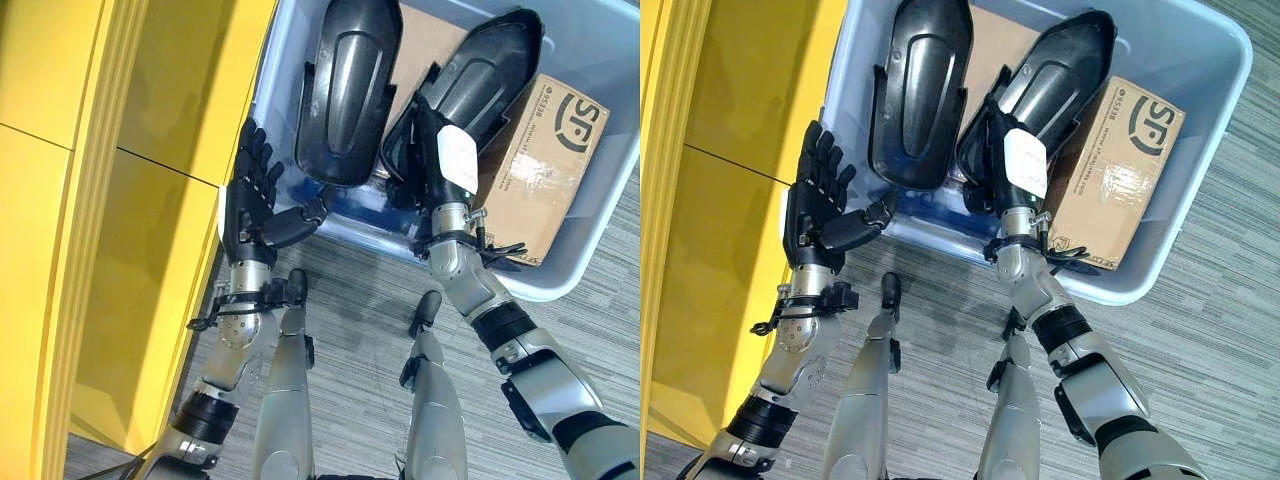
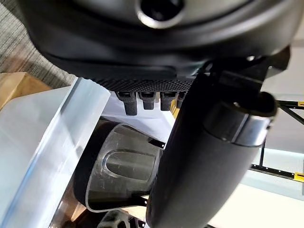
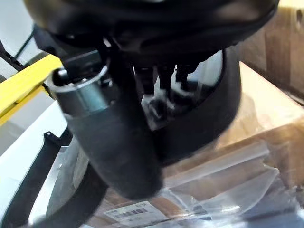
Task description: Move parts from the plastic box to the shelf.
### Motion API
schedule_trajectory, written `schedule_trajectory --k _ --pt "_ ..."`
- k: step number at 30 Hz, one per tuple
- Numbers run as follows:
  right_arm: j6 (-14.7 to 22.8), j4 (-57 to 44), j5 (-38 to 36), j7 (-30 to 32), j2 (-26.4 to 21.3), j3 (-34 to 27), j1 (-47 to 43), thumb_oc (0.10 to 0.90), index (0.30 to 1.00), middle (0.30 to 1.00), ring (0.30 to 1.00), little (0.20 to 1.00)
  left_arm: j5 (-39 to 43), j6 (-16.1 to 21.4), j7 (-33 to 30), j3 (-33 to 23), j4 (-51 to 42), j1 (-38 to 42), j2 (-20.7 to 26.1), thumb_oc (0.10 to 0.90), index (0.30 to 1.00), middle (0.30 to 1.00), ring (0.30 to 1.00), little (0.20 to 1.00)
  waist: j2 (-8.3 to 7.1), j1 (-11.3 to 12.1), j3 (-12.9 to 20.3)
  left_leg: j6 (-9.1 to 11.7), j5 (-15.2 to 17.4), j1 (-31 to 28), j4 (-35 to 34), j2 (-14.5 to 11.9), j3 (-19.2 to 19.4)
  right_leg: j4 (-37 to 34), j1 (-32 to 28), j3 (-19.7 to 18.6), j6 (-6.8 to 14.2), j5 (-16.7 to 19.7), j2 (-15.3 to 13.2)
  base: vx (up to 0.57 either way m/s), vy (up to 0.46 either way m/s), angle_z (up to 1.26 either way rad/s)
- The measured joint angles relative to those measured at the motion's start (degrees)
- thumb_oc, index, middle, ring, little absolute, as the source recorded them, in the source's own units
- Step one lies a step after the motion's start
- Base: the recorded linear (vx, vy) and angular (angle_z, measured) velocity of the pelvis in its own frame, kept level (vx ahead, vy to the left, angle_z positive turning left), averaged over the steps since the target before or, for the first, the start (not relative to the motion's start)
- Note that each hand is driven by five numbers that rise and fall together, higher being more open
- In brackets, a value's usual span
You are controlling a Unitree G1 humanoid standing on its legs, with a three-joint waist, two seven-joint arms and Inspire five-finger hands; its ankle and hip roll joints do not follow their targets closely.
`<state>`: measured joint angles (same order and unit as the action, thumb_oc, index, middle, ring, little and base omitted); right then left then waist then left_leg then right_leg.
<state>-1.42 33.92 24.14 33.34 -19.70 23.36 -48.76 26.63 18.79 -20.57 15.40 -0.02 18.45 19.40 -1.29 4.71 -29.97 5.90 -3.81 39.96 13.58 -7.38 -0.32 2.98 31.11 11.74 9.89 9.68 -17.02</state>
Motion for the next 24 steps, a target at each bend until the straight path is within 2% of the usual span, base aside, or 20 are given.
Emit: schedule_trajectory --k 15,22,24 --pt "0.3 -0.3 0.5 -0.1 0.1 0.2 -0.5 0.4 0.3 0.3 0.3 0.3 0.1 -1.0 0.0 0.1 0.6 0.3 0.0 0.9 1.0 1.0 1.0 1.0 -0.02 -0.1 0.0 -0.1 -0.6 -0.6 0.1 -0.1 -0.1 1.1 -0.3 -0.1 -0.2 0.0 0.0 0.0 0.0 0.0" --pt "-1.3 -0.3 0.4 -2.8 -0.2 0.3 2.3 0.4 0.3 0.3 0.3 0.3 0.2 -1.9 0.0 0.3 3.2 -0.8 0.0 0.9 1.0 1.0 1.0 1.0 -0.02 -0.1 0.0 -0.1 -0.5 -4.3 -0.2 -0.1 -0.1 0.9 -3.9 0.0 -0.2 0.0 0.0 0.0 0.0 0.0" --pt "-1.6 -2.5 0.4 -3.9 -1.5 0.1 4.7 0.4 0.3 0.3 0.3 0.3 0.3 -2.3 0.0 0.3 3.6 -1.9 0.0 0.9 1.0 1.0 1.0 1.0 -0.04 0.0 0.0 -0.1 -0.5 -5.8 -0.3 -0.2 -0.1 0.8 -5.4 0.0 -0.2 0.0 0.1 0.0 0.0 0.0"
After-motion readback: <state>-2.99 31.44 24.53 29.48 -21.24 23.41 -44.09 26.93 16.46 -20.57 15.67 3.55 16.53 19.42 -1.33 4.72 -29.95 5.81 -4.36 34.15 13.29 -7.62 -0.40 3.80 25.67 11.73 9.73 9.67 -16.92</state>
